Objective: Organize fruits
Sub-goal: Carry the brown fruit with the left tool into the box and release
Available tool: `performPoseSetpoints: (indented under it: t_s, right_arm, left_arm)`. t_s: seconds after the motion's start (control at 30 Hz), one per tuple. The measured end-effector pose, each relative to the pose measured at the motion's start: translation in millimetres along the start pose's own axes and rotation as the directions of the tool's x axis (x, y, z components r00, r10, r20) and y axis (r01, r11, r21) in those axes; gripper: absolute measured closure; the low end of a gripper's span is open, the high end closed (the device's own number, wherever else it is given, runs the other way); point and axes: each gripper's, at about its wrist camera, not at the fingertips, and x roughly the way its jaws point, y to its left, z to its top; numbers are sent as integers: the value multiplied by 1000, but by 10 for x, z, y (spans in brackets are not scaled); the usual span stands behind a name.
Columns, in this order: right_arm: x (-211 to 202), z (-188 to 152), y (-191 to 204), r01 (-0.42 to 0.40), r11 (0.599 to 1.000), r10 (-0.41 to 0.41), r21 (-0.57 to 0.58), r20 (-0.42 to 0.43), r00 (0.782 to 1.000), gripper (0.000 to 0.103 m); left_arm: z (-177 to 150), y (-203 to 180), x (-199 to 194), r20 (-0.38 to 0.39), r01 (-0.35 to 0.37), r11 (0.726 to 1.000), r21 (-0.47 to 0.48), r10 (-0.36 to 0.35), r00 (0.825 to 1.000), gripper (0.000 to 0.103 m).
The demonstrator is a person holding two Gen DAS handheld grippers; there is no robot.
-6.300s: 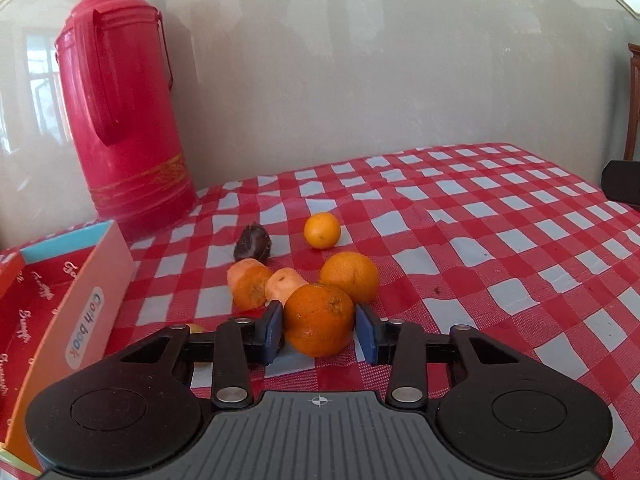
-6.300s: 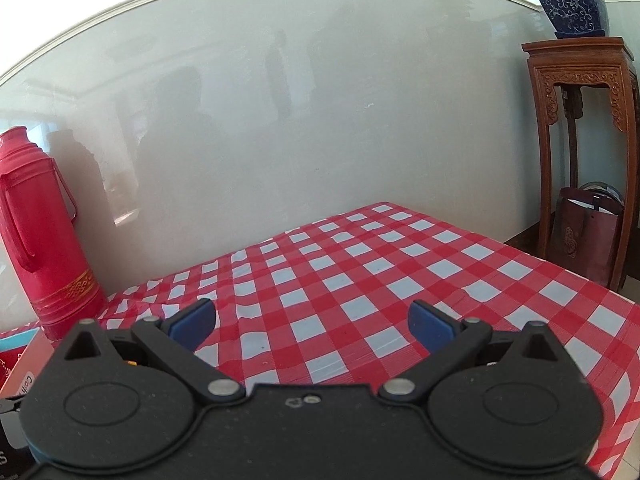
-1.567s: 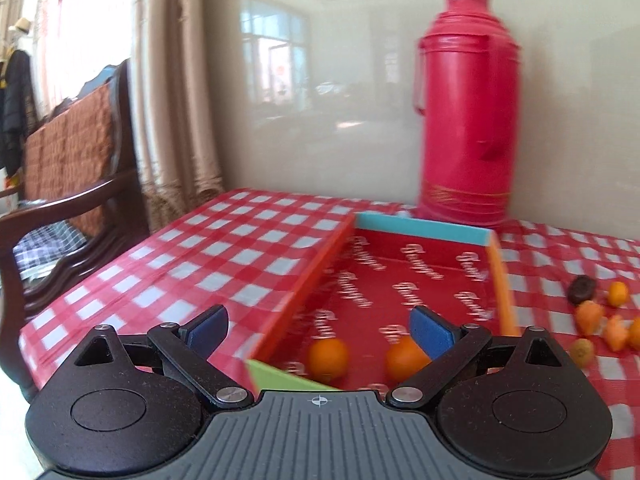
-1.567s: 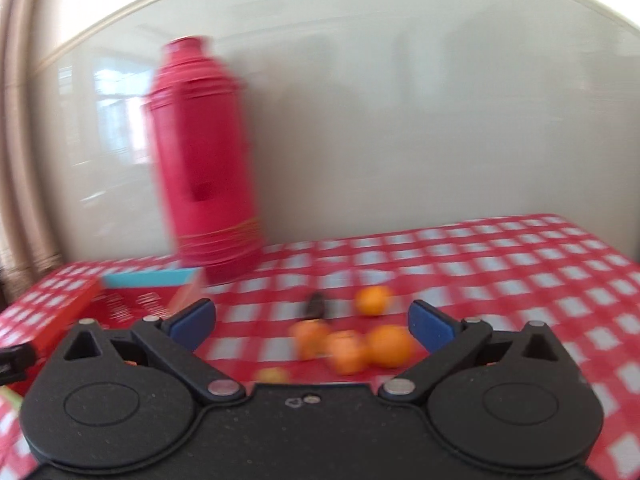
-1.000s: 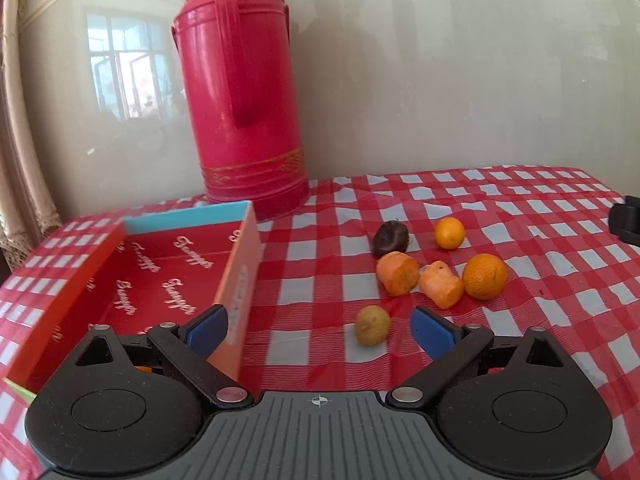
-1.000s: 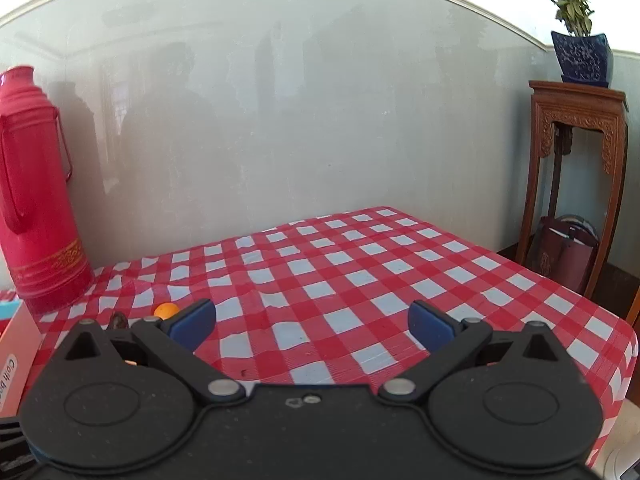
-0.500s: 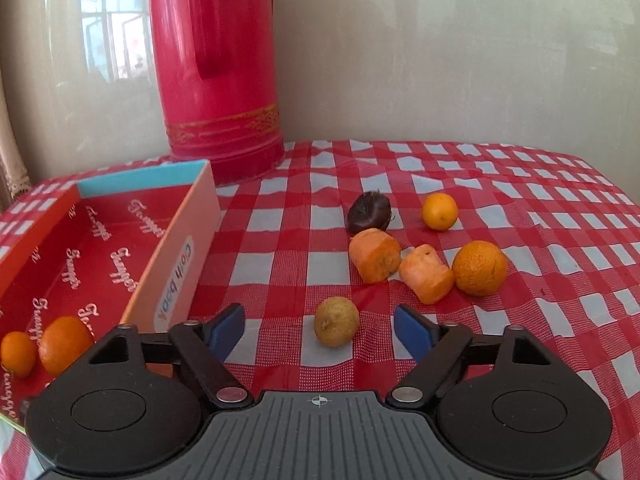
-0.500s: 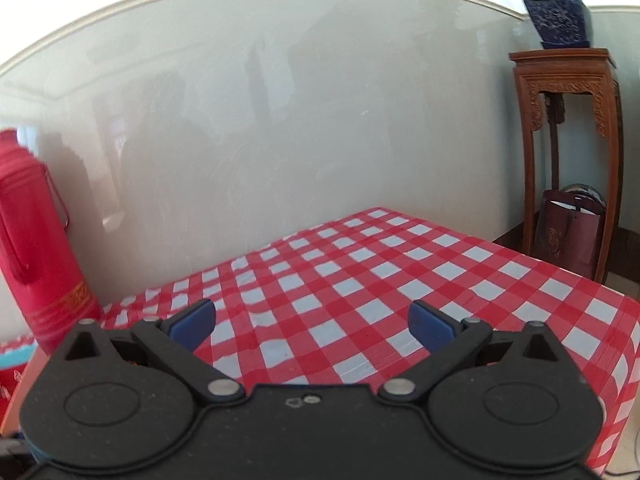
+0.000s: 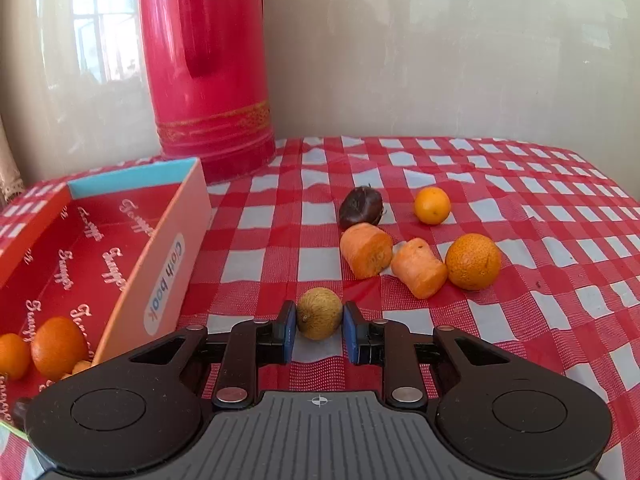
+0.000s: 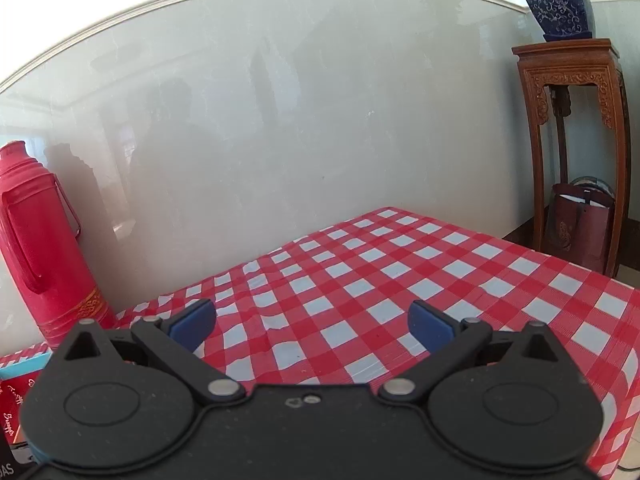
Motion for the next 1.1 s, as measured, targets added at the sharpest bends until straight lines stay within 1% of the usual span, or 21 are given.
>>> performPoseSetpoints:
  t_s: [0.1,0.2,0.27,0.4,0.53,0.63,0.83,0.97,1.1]
  right_arm:
    - [20,-11,-3,-5,1000,5,3,-11,1000,6]
    - [27,-32,10,-5,1000,5,2,-16,1000,6]
    - [35,-37,17,-9,1000,9,1,-19,1000,6]
    - [43,-58,46,-14,1000,14,1,-26,1000,6]
    - [36,-88,121,-24,1000,24,-15,-30,999,6]
    - [33,-110,201,-32,999,31,-31,-32,999,6]
    - [33,-154,372,-59,997,56,-55,-46,997,6]
    - [21,-194,502,-86,994,82,-75,-53,995,6]
    - [23,-245,637,-104,989,98,-101,-63,993,6]
  left_arm:
    - [8,-6,-72,30,-12,1000,18,12,999,78]
    - [17,23,-137,50,-24,1000,14,23,998,78]
    - [31,58,-203,77,-47,999,9,46,996,78]
    - [56,136,-341,134,-97,995,10,95,986,78]
    - [65,277,-439,163,-138,990,-13,138,977,78]
    - [71,413,-484,182,-192,981,-31,195,964,78]
    - [53,784,-476,155,-282,955,-95,294,943,78]
    - [26,1040,-444,105,-331,933,-143,347,932,78]
    - [8,1261,-373,41,-360,915,-179,373,927,78]
